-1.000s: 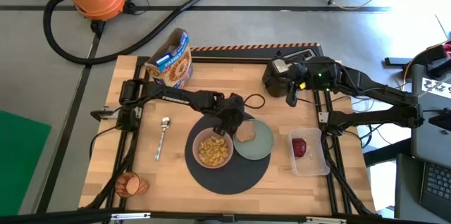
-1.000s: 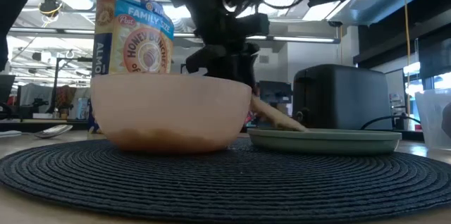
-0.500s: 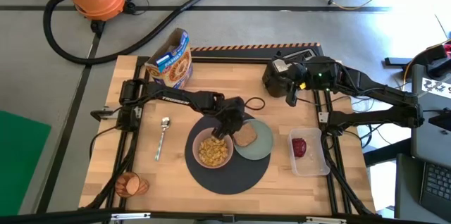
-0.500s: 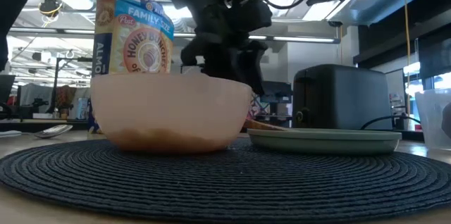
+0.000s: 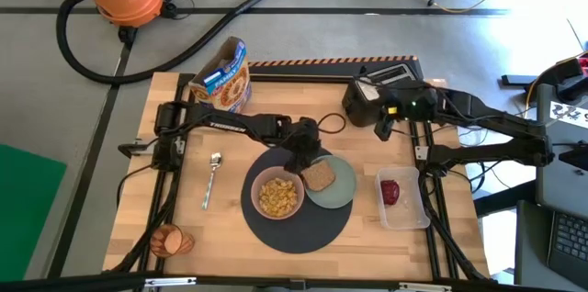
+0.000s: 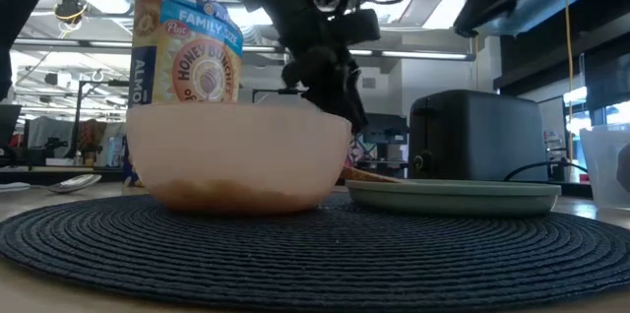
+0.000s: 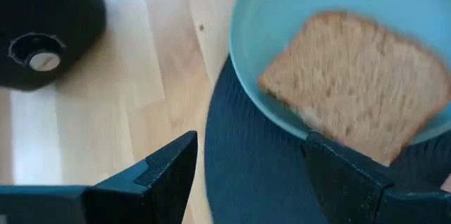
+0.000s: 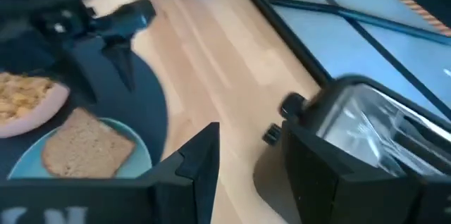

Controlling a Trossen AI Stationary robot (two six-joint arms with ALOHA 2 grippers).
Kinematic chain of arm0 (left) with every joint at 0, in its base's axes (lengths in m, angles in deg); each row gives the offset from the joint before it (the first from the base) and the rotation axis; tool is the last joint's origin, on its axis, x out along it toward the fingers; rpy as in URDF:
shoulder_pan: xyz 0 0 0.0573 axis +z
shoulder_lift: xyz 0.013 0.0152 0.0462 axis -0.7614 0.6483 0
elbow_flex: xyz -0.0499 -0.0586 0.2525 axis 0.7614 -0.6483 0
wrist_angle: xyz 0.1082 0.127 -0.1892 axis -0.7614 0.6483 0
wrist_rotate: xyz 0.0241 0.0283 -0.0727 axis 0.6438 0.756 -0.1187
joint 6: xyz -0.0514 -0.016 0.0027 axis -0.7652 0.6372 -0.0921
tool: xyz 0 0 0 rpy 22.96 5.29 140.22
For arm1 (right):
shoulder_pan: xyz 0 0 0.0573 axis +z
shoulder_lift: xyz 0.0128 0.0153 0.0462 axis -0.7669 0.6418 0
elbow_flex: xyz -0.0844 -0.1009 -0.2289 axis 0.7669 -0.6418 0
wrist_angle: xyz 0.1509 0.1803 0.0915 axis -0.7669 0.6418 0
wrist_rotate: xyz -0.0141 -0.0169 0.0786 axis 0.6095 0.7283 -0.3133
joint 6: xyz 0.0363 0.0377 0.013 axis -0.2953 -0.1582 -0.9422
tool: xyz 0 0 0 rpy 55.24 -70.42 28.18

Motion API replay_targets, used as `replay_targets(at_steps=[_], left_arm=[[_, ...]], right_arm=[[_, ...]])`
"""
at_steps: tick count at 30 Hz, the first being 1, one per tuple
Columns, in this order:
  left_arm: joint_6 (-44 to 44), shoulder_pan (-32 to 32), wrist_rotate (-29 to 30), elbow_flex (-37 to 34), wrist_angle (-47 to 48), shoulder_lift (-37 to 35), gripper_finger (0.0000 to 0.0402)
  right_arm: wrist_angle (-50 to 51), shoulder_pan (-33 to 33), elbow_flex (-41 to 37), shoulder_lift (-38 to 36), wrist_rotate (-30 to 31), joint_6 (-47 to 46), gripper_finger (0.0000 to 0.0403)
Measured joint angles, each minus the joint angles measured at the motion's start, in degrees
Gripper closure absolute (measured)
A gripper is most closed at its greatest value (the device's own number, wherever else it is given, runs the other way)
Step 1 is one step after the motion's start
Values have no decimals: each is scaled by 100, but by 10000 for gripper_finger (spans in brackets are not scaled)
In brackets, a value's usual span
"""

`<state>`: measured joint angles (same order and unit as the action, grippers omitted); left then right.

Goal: Arrange a breakfast setting
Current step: Put the red apple on the light blue plate to the right of the toasted bread

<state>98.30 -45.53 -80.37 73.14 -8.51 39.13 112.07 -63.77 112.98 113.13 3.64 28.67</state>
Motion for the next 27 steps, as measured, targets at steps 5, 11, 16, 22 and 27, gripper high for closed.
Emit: replay_targets(at_steps=[5, 11, 16, 22, 27], left_arm=[[-779, 6, 87, -51, -45, -338, 152], [-1511, -255, 452, -553, -206, -994, 152], [-2399, -1017, 601, -1424, -980, -1664, 152], [-2570, -2071, 1746, -2196, -1632, -2065, 152], [-2577, -2492, 2418, -2382, -1791, -2072, 152]], right_arm=[[521, 712, -5, -121, 604, -1029, 263], [670, 2090, -44, -49, 1176, -2396, 263], [839, 3369, -489, -34, 1732, -4192, 263], [1261, 4291, -1195, 7, 1354, -6215, 263], [1391, 4537, -1382, 55, 810, -6745, 255]])
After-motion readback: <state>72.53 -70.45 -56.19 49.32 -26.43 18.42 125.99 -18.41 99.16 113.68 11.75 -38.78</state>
